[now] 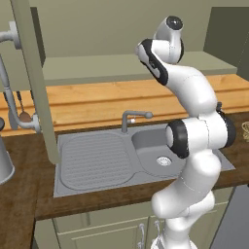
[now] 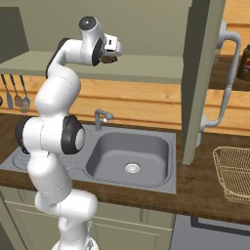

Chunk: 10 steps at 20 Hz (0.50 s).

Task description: Open the cabinet, pick up the bread from the cabinet and place it in the basket. Then move the basket to the dining counter.

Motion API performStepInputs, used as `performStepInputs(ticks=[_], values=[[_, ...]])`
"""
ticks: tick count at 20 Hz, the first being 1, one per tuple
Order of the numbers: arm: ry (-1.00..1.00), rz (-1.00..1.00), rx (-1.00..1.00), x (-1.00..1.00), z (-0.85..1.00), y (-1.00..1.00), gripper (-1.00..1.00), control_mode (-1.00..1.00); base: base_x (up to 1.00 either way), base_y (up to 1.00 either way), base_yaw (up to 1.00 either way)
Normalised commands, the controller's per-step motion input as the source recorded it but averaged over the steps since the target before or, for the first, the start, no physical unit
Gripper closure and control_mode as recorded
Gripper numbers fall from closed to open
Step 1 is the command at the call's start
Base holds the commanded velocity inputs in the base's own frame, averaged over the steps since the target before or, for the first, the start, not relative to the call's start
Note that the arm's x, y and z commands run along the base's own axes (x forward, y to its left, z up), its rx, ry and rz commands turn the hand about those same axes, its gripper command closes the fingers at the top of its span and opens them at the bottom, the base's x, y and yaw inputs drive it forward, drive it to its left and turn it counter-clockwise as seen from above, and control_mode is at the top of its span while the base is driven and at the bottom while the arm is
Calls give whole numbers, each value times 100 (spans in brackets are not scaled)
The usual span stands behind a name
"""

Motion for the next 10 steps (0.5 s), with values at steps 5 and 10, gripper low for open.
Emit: performStepInputs(ticks=[5,10], values=[[0,0,-1,40,0,0,-100,-100,0,0,0],[1,0,-2,45,-9,0,-100,-100,0,0,0]])
